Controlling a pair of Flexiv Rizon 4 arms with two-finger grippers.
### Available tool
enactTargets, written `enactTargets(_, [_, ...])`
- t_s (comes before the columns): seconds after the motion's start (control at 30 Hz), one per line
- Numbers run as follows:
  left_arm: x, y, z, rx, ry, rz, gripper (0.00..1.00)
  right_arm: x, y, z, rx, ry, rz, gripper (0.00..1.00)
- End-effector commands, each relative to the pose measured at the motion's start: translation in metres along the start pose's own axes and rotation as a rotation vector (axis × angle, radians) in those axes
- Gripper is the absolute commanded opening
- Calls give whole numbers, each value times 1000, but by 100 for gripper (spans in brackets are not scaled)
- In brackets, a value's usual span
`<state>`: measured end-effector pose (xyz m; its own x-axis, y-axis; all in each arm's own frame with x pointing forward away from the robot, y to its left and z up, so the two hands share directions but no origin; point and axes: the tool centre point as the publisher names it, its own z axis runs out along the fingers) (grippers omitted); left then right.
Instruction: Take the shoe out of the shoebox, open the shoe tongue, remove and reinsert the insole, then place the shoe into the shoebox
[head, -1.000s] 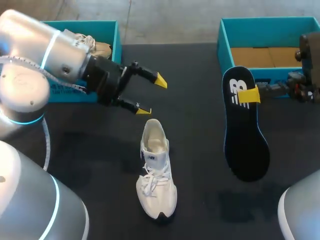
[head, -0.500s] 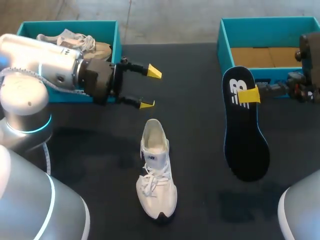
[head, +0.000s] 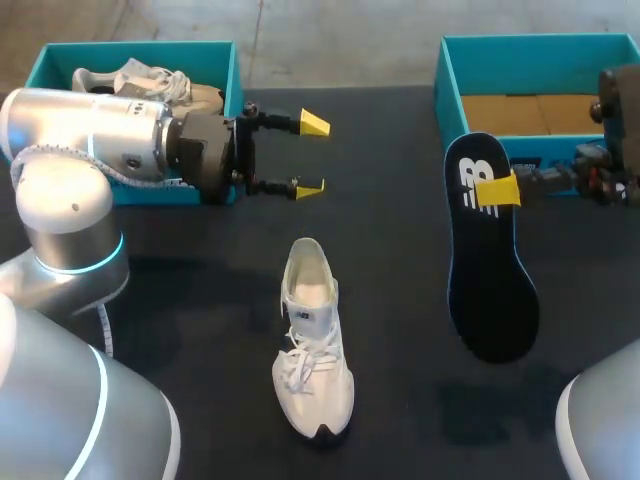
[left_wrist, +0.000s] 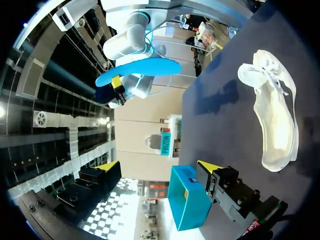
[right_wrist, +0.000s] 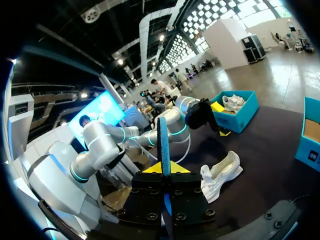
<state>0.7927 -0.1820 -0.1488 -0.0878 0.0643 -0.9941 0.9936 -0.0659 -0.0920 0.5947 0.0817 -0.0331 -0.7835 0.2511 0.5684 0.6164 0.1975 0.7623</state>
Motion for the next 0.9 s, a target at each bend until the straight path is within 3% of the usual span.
enactTargets(0.03, [4, -6, 5, -17, -15, 2, 100, 6, -10, -3, -303, -14, 2, 0])
enactTargets(0.43, [4, -6, 5, -17, -15, 2, 100, 6, -10, -3, -303, -14, 2, 0])
enactTargets(0.67, [4, -6, 5, -17, -15, 2, 100, -25, 20, -2, -298, 78, 72, 0])
enactTargets(0.9, [4, -6, 5, -17, -15, 2, 100, -67, 46, 3, -219, 87, 192, 0])
